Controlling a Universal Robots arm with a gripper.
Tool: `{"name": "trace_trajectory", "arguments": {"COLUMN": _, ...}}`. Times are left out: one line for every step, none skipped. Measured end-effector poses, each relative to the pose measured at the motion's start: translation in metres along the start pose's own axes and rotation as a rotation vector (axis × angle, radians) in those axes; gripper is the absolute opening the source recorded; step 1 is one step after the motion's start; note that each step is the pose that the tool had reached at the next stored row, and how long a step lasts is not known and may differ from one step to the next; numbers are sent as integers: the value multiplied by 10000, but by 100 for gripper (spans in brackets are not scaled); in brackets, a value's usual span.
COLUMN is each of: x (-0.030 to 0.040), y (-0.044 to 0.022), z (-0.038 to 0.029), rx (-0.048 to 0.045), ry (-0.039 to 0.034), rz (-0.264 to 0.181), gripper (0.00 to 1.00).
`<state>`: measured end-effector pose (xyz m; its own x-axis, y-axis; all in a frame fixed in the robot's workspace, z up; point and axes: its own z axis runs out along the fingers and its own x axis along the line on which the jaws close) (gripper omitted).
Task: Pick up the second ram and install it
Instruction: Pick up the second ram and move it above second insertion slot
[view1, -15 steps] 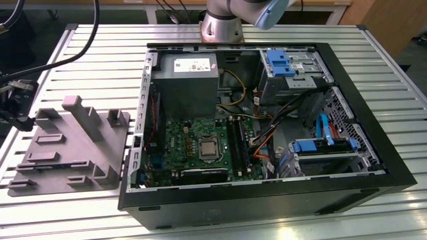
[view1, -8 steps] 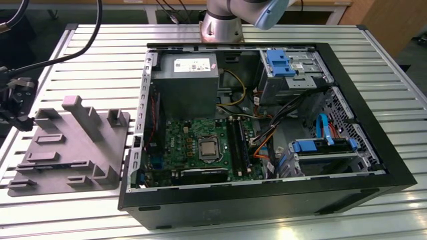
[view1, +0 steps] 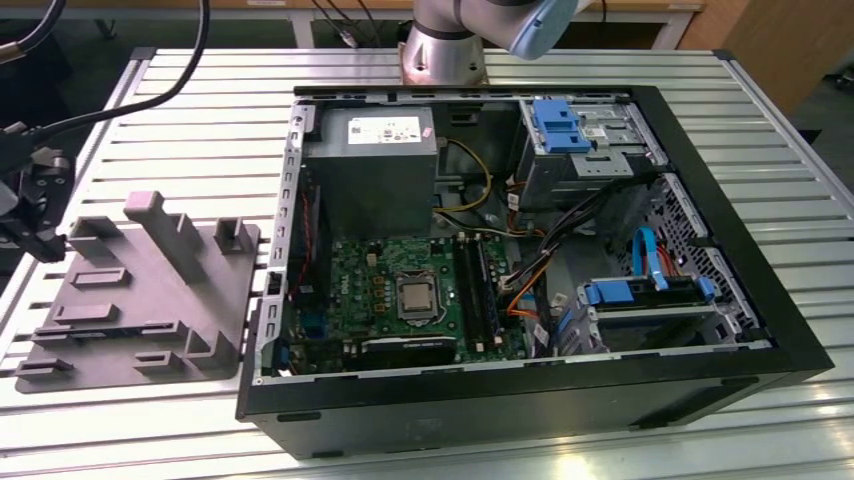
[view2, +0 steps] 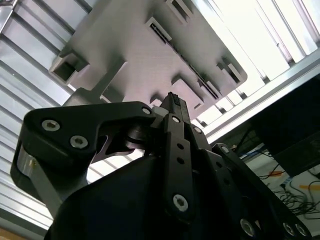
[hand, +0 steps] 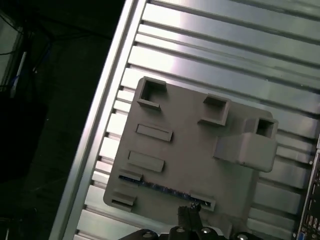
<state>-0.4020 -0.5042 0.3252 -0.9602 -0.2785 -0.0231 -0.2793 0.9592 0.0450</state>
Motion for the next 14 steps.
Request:
{"name": "trace_trajectory", "arguments": {"x": 0, "y": 0, "z": 1, "rx": -3, "ry": 6, "rz": -126, "gripper": 11}}
{"name": "trace_trajectory", "arguments": {"x": 0, "y": 0, "z": 0, "rx": -6, "ry": 13, "rz": -275, "gripper": 11}}
{"name": "trace_trajectory", "arguments": {"x": 0, "y": 0, "z": 2, "rx": -9, "ry": 18, "rz": -411, "gripper": 11}}
{"name": "trace_trajectory", "arguments": {"x": 0, "y": 0, "z": 2, "rx": -13, "ry": 24, "rz": -546, "gripper": 11}}
{"name": "trace_trajectory", "arguments": {"x": 0, "y": 0, "z": 3, "rx": -16, "ry": 31, "rz": -683, "gripper": 11}}
{"name": "trace_trajectory", "arguments": {"x": 0, "y": 0, "z": 3, "rx": -18, "ry": 37, "rz": -820, "gripper": 11}}
{"name": "trace_trajectory", "arguments": {"x": 0, "y": 0, "z": 3, "rx": -22, "ry": 44, "rz": -958, "gripper": 11}}
{"name": "trace_trajectory", "arguments": {"x": 0, "y": 0, "z": 4, "rx": -25, "ry": 50, "rz": -1102, "gripper": 11}}
{"name": "trace_trajectory", "arguments": {"x": 0, "y": 0, "z": 5, "rx": -28, "ry": 56, "rz": -1241, "gripper": 11}}
{"name": "trace_trajectory", "arguments": {"x": 0, "y": 0, "z": 6, "rx": -31, "ry": 62, "rz": -1380, "gripper": 11}}
{"name": "trace_trajectory", "arguments": {"x": 0, "y": 0, "z": 6, "rx": -35, "ry": 68, "rz": -1514, "gripper": 11}}
{"name": "trace_trajectory", "arguments": {"x": 0, "y": 0, "z": 7, "rx": -38, "ry": 75, "rz": -1654, "gripper": 11}}
{"name": "trace_trajectory", "arguments": {"x": 0, "y": 0, "z": 8, "rx": -42, "ry": 81, "rz": -1793, "gripper": 11}}
{"name": "trace_trajectory", "arguments": {"x": 0, "y": 0, "z": 9, "rx": -45, "ry": 87, "rz": -1937, "gripper": 11}}
